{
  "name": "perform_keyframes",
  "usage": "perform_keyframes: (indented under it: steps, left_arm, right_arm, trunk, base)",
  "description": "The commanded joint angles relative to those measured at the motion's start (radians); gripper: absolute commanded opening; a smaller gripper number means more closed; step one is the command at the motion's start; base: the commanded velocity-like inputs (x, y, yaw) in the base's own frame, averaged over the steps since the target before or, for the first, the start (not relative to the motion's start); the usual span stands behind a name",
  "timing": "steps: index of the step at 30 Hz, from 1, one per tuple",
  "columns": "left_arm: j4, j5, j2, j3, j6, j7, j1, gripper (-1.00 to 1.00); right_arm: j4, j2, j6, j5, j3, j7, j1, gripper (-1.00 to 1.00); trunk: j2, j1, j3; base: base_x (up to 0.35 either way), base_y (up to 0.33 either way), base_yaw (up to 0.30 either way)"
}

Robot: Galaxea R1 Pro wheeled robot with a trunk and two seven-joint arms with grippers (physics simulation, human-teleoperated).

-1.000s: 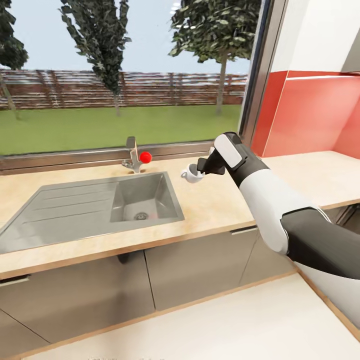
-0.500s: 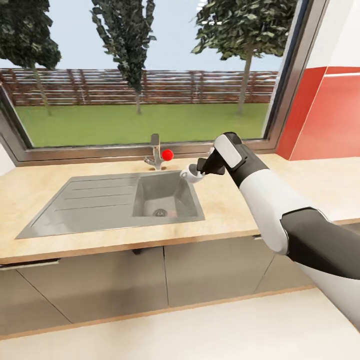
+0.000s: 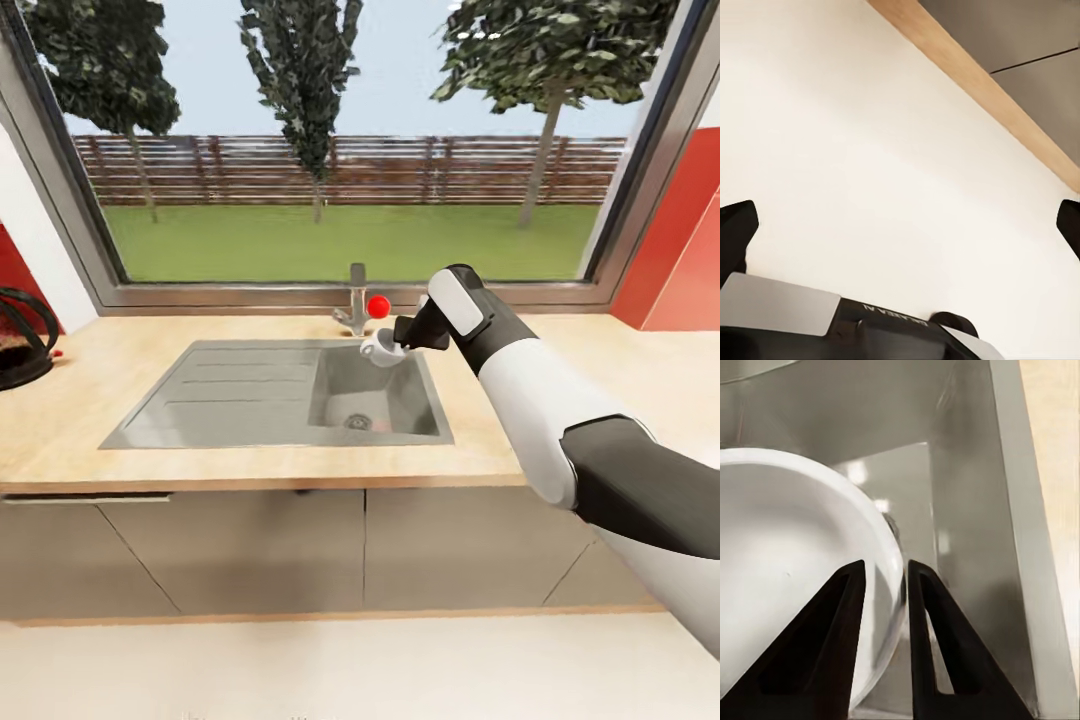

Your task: Set up a coffee station on the kitchen countertop: keep the coffee maker on the countertop, move the bottle of coffee from the kitchen shelf to the counter next to the coffee maker, place a paper coffee filter on top of the coffee maker, put the saucer next to the coffee maker with the coffee cup on the saucer, and place the electric kettle next to the coffee maker.

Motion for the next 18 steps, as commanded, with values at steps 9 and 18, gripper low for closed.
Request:
perform_keyframes:
  steps: [9, 18]
  left_arm:
    - [0.002, 0.002, 0.000, -0.001, -0.005, -0.004, -0.001, 1.00]
    - [0.002, 0.002, 0.000, -0.001, -0.005, -0.004, -0.001, 1.00]
  right_arm:
    - [-0.001, -0.001, 0.001, -0.012, 0.004, -0.008, -0.001, -1.00]
    - [-0.001, -0.001, 0.002, -0.012, 0.005, -0.006, -0.001, -1.00]
  trunk:
    - [-0.001, 0.000, -0.005]
    - [-0.001, 0.000, -0.005]
  base:
    - [-0.122, -0.082, 0.157]
    - [-0.111, -0.082, 0.209]
